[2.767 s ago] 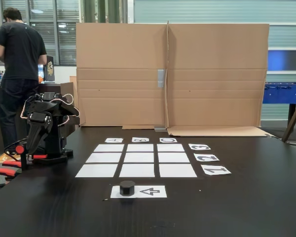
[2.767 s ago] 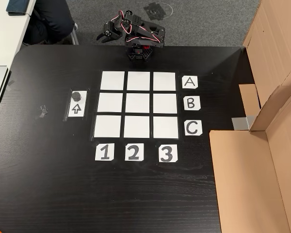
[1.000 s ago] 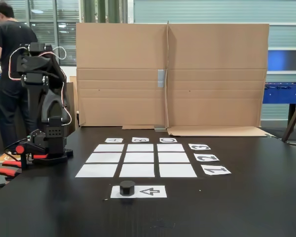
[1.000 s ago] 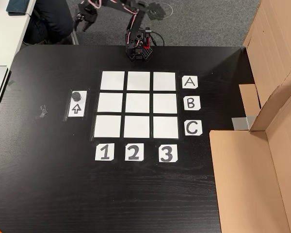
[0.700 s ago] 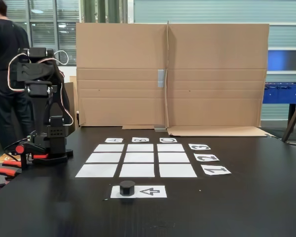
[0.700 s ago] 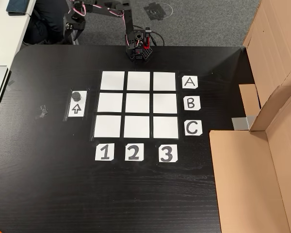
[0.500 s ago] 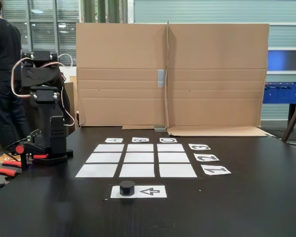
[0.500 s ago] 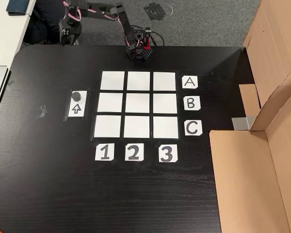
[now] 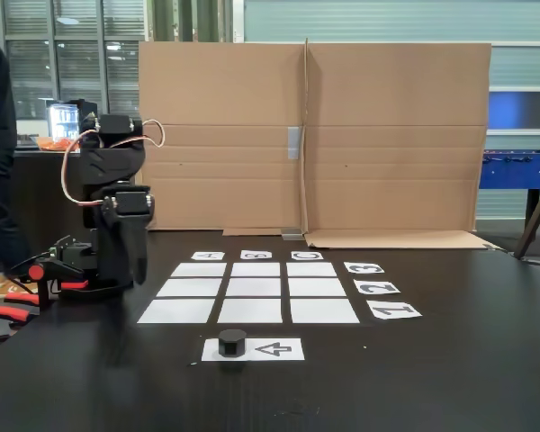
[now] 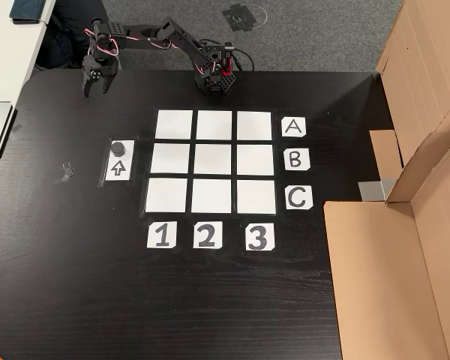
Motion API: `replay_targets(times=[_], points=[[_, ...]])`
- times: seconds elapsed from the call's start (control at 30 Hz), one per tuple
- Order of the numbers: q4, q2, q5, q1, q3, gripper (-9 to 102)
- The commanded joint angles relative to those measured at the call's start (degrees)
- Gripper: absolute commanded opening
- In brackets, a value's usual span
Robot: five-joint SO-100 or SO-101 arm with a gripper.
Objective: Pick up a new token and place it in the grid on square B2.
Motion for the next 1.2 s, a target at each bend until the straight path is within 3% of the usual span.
replay_targets(times=[0.0, 0.6, 1.17], points=[[0.35, -0.79, -1.14, -2.37, -3.16, 28], [0.35, -13.27, -2.02, -15.29, -9.58, 28], [0.35, -22.76, -2.02, -19.07, -18.19, 30]])
